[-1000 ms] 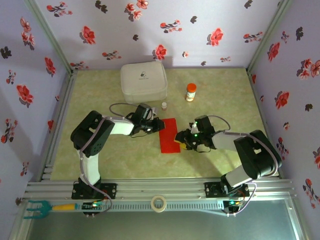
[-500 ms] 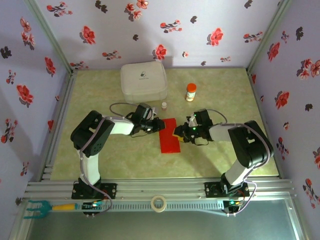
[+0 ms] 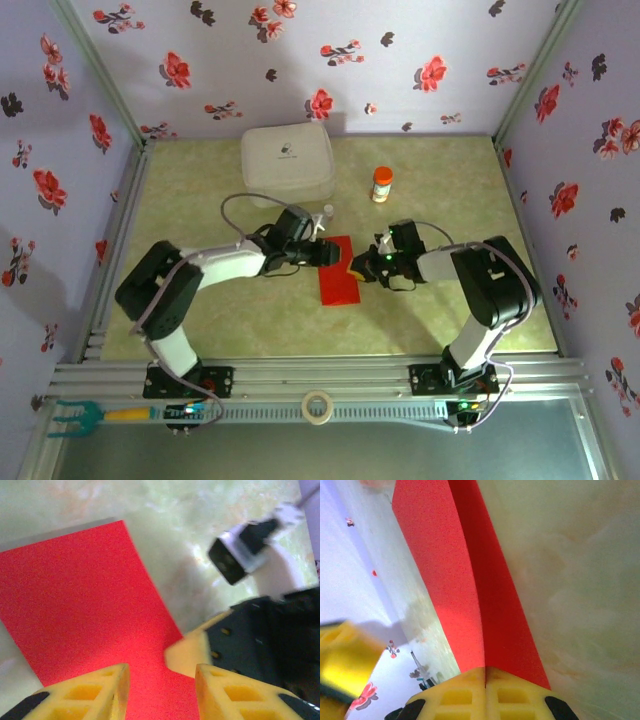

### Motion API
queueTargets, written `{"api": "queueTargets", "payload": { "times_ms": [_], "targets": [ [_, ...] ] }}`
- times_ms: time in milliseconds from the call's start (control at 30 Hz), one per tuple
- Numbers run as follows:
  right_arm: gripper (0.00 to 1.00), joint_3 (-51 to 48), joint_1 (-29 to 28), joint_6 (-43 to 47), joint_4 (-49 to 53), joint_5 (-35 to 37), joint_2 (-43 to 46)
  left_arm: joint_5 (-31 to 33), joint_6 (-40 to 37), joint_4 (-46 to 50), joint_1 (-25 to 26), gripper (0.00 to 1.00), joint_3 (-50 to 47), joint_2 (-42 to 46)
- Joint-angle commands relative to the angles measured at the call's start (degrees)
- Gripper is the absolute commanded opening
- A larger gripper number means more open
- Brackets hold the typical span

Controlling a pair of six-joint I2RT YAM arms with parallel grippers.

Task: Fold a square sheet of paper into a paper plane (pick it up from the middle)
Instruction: Fold the triangle a second time at the center of the table.

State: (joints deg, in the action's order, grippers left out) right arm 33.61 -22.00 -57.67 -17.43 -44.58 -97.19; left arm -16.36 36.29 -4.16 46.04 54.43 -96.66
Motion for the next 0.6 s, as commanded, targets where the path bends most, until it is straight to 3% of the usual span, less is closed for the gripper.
{"api": "queueTargets", "payload": {
  "times_ms": [0,167,333,567],
  "targets": [
    [0.0,-3.3,0.03,-9.3,-8.69,2.24,2.11,13.7,-10.25,6.39,5.99,0.41,-1.08,5.24],
    [0.01,-3.82,-0.06,-9.86,-7.75,3.29,3.14,24.99,-19.37,3.35,16.22,0.47,-5.19,8.85],
    [0.02,-3.72,-0.11,-9.85,-7.47,2.81,2.96,32.07,-28.56,1.01,25.21,0.56,-5.79,5.56],
    [0.02,-3.63,-0.11,-9.42,-6.88,2.48,2.85,42.25,-30.94,7.77,29.44,0.62,0.99,-1.92]
  ]
}}
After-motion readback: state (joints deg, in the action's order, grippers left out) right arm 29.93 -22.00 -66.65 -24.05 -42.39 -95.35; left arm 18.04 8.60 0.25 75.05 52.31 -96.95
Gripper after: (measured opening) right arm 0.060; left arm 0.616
